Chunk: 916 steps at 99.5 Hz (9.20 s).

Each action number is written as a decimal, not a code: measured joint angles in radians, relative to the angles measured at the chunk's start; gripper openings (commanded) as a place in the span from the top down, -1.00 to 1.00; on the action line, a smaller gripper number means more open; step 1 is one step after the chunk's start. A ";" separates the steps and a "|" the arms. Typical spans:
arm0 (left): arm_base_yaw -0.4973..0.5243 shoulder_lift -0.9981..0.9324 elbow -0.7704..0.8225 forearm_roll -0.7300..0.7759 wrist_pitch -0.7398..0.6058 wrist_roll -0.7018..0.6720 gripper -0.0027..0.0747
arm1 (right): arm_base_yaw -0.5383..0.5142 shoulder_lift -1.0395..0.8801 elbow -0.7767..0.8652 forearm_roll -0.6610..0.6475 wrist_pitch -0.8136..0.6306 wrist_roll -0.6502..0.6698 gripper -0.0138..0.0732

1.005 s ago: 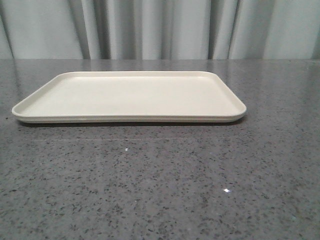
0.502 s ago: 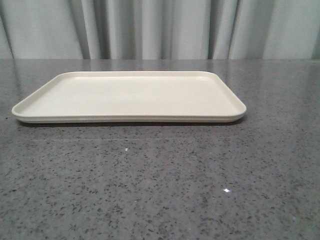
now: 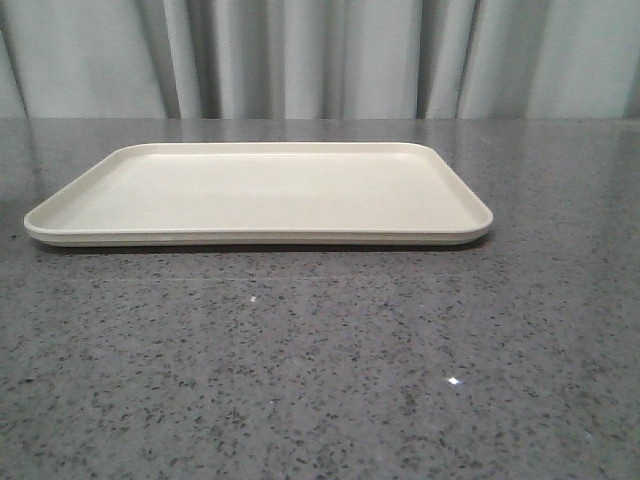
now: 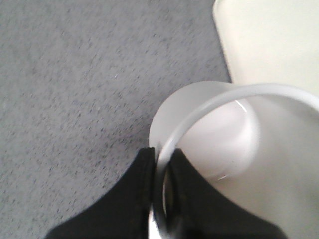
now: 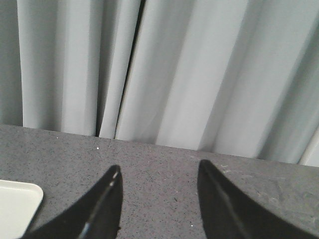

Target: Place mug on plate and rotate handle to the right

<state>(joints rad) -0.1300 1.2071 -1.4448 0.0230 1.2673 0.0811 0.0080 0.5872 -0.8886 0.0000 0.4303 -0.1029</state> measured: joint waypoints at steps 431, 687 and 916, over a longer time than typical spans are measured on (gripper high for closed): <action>-0.397 -0.018 -0.198 0.329 0.002 -0.107 0.98 | 0.000 0.000 0.000 0.000 0.060 0.000 -0.17; -0.397 -0.309 0.084 0.412 0.006 -0.262 0.98 | 0.538 1.079 -0.619 0.307 0.351 -0.183 -0.17; -0.397 -0.309 0.084 0.348 0.006 -0.262 0.98 | 0.544 1.344 -1.177 0.298 0.825 -0.808 0.95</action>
<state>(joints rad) -0.5268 0.8985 -1.3613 0.3708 1.2736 -0.1814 0.5523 1.9316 -2.0652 0.2976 1.2552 -0.9108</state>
